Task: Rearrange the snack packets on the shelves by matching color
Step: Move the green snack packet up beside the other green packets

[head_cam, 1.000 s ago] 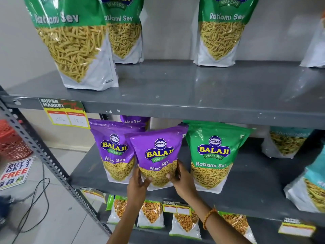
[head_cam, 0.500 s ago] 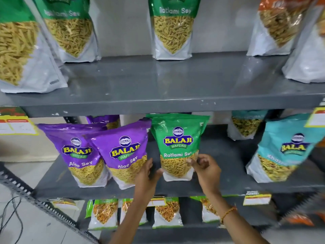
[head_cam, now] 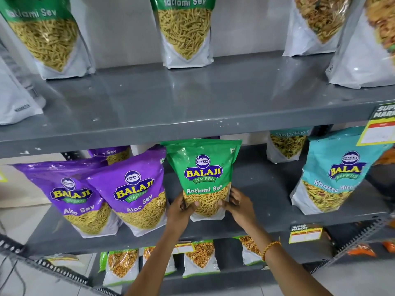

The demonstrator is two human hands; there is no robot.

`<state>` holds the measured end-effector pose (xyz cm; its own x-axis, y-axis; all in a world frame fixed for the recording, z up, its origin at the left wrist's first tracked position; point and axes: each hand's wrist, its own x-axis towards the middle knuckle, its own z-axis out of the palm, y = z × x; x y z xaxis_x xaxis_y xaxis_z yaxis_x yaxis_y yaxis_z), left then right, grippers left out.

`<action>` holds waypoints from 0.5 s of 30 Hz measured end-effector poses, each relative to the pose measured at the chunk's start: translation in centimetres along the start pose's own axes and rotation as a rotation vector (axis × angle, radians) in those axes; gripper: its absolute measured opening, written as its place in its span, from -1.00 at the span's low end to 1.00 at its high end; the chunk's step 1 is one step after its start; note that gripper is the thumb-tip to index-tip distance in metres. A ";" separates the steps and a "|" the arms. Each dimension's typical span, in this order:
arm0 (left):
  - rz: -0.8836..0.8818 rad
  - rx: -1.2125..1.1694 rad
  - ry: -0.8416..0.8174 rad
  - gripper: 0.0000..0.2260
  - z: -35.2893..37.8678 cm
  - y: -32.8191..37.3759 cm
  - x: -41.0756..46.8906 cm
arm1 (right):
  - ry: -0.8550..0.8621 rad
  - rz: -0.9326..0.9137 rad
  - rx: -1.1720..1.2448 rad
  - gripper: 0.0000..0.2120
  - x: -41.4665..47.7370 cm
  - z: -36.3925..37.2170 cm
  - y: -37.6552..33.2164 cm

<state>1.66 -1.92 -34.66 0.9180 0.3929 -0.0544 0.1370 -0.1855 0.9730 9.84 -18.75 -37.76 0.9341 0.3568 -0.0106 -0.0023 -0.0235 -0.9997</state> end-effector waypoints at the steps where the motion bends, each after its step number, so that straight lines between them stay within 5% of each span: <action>1: 0.002 -0.009 -0.004 -0.73 0.3 0.1 -0.1 | 0.016 -0.007 0.013 -0.36 -0.2 -0.2 -0.1; 9: 0.009 -0.041 -0.069 -0.76 4.1 0.8 -3.7 | 0.152 0.014 0.055 -0.60 -6.1 -4.5 -0.3; 13: -0.010 -0.146 -0.044 -0.55 5.7 1.3 -8.4 | 0.176 -0.027 0.060 -0.57 -10.8 -6.3 -1.4; 15: 0.019 -0.192 -0.010 -0.60 5.9 2.2 -10.6 | 0.176 -0.071 0.056 -0.54 -12.7 -6.8 -2.8</action>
<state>-5.59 -11.81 -33.30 0.9236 0.3815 -0.0373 0.0474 -0.0172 0.9987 0.40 -29.62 -34.70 0.9807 0.1864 0.0586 0.0501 0.0500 -0.9975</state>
